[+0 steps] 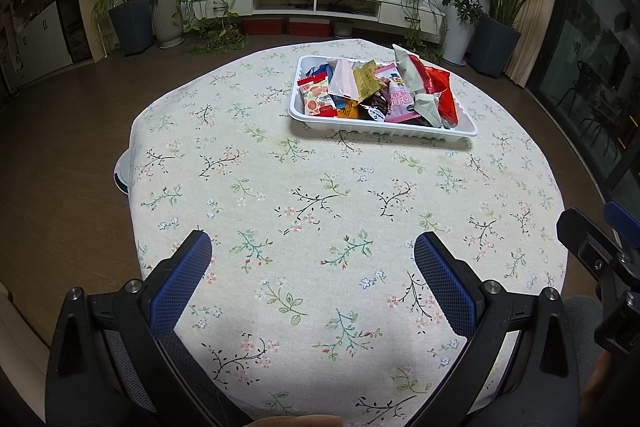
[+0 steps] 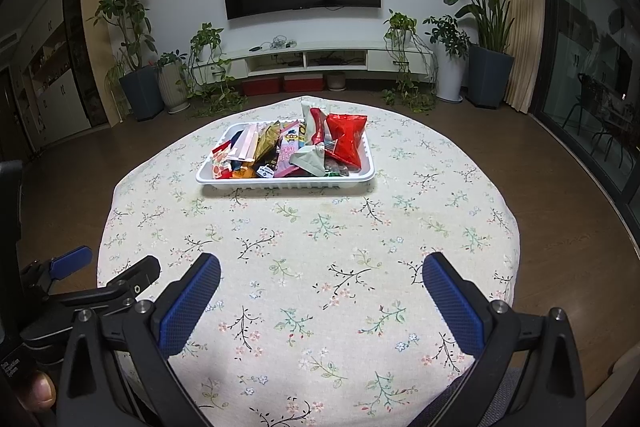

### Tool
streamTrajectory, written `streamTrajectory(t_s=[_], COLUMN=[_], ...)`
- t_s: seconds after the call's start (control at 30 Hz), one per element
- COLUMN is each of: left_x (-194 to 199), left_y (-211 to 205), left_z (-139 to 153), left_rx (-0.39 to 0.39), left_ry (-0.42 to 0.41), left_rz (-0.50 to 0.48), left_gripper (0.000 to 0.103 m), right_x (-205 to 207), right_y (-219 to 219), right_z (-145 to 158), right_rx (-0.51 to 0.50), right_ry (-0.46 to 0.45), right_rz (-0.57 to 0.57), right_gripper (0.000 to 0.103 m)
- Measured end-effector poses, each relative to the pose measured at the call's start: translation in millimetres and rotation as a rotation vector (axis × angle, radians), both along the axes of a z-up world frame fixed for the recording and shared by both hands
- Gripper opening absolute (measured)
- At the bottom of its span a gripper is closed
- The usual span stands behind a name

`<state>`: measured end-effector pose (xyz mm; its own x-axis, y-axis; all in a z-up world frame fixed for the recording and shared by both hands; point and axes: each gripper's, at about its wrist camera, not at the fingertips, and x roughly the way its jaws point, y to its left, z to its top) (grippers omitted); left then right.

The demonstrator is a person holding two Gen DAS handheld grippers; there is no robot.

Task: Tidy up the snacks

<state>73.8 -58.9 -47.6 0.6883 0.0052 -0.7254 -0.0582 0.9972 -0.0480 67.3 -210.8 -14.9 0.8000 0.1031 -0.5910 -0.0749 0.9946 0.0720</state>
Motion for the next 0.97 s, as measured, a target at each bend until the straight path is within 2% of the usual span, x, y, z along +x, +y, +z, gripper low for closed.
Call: streamTrajectory(t_s=[0.5, 0.97], left_x=[3.4, 2.6], left_y=[5.2, -4.3], left_z=[-3.6, 4.7], left_rx=[-0.012, 0.033], left_ry=[0.026, -0.022], left_rz=[0.026, 0.002], left_gripper=[0.103, 0.103], right_x=[0.2, 0.1], right_y=[-0.4, -3.5], right_z=[-0.9, -3.6], right_rx=[0.001, 0.013], right_ry=[0.004, 0.023], right_rz=[0.002, 0.001], right_gripper=[0.103, 0.103])
